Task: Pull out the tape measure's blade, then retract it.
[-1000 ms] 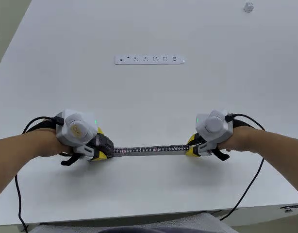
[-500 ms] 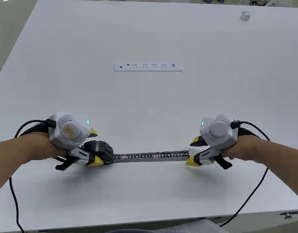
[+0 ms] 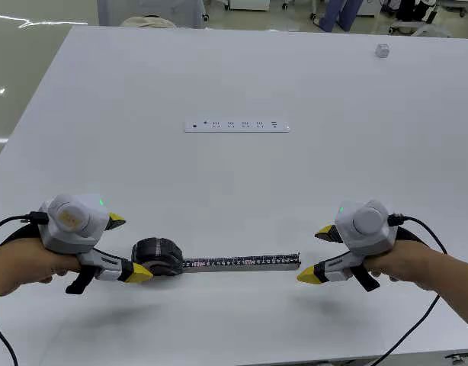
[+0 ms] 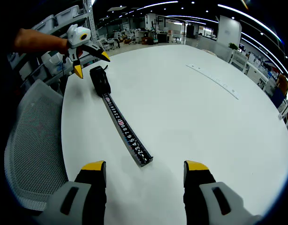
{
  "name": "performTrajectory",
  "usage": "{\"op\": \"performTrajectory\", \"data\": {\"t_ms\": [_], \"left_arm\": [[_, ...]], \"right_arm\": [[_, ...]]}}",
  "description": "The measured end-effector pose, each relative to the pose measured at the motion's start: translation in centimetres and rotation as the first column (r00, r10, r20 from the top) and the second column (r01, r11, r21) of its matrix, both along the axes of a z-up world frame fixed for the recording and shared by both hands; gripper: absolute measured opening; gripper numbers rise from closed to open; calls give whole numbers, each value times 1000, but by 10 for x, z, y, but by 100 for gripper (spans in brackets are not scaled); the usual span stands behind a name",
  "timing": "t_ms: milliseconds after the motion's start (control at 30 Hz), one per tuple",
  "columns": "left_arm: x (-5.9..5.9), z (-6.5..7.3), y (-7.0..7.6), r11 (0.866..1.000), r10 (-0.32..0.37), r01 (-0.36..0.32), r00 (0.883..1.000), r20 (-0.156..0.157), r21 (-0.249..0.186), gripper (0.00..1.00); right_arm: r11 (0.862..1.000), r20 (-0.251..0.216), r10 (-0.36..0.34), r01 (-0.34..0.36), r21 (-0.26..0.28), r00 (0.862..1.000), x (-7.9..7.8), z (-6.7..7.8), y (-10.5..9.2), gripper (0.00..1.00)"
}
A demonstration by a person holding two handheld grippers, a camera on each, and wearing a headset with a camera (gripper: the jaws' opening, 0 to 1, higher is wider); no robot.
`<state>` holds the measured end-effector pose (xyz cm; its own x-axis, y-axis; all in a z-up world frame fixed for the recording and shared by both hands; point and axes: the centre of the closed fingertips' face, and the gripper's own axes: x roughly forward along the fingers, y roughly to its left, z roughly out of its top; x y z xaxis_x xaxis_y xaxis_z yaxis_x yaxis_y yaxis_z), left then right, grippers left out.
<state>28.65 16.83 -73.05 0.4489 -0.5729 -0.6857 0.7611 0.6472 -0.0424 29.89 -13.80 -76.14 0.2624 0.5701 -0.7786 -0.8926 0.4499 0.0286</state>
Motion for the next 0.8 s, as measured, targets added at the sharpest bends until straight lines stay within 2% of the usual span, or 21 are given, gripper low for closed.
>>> {"op": "performTrajectory", "data": {"t_ms": [100,200,267,367,467,567,667,800], "left_arm": [[-7,7,7,999,30,-29,1000,6,-32,82],[-13,12,14,997,62,-61,998,21,-45,84],[-16,16,18,993,96,-93,995,27,-78,87],[-22,18,27,987,137,-134,990,36,-94,91],[-30,18,34,981,171,-167,985,30,-102,95],[-38,21,39,973,202,-197,979,30,-122,100],[-44,27,44,954,255,-245,966,37,-173,100],[-54,24,50,944,285,-275,958,31,-182,100]], "right_arm": [[999,15,-32,32,11,999,-5,5,-5,75],[998,31,-61,61,14,998,-8,7,-11,80],[995,35,-95,94,40,995,-11,11,-14,83],[991,45,-123,121,52,991,-16,14,-19,86],[985,52,-159,155,71,986,-20,18,-24,88],[979,57,-187,181,95,981,-25,22,-26,89],[976,66,-202,195,100,977,-33,24,-30,90],[969,73,-223,213,121,972,-39,26,-31,91]]}}
